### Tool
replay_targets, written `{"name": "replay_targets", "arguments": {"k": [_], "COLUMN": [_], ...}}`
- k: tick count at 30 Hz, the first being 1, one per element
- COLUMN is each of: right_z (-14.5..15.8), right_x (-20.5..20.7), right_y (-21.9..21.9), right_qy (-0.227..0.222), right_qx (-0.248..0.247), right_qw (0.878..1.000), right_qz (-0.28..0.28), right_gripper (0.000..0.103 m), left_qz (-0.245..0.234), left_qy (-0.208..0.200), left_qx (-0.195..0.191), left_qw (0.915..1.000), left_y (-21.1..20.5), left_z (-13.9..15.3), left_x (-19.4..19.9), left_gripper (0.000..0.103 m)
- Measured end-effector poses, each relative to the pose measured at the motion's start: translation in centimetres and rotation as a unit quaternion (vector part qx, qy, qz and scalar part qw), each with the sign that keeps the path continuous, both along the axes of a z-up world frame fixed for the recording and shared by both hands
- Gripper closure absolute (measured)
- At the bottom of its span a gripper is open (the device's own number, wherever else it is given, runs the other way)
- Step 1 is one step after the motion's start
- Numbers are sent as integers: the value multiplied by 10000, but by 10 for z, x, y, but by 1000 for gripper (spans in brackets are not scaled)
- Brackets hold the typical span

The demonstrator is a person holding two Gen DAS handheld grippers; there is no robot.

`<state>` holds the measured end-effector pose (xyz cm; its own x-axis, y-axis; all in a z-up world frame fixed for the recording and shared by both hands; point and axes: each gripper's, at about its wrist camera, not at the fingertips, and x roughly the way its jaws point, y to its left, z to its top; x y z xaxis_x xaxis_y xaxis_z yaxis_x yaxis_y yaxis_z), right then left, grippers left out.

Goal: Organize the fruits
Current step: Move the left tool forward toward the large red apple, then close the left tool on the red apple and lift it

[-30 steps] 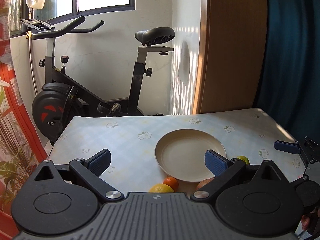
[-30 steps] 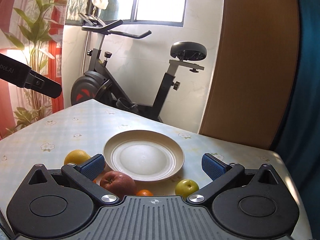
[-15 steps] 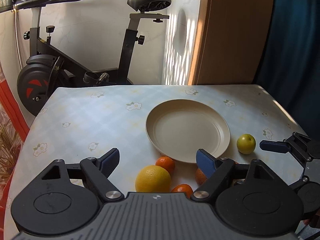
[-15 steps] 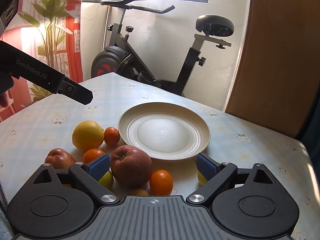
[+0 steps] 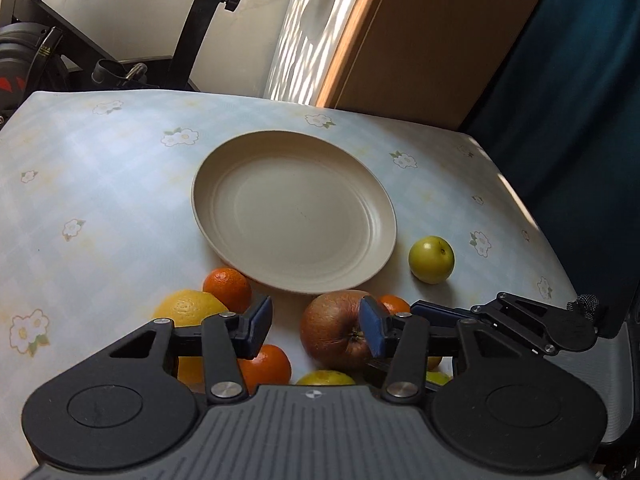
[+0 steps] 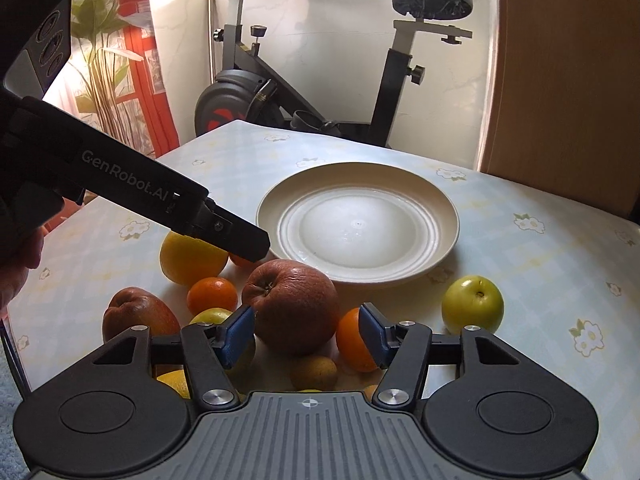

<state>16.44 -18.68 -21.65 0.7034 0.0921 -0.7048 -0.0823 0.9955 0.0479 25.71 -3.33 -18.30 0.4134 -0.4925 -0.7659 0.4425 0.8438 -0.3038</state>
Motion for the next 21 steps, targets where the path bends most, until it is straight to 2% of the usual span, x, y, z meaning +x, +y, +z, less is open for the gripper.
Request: {"name": "replay_targets", "arguments": {"k": [9, 21], "right_z": [-7, -6], "right_x": [4, 13], "right_y": [6, 3], "right_qy": [91, 159], "right_qx": [215, 300], "right_qw": [9997, 9990], "right_qz": [-107, -280], "right_gripper": [48, 52], "left_qz": [-164, -47], "left_qy": [443, 509], "left_qx": [-269, -459], "left_qw": [9985, 9976], "left_y": [-16, -17], "left_z": [-21, -28], "left_x": [7, 17], "left_gripper": [51, 50]}}
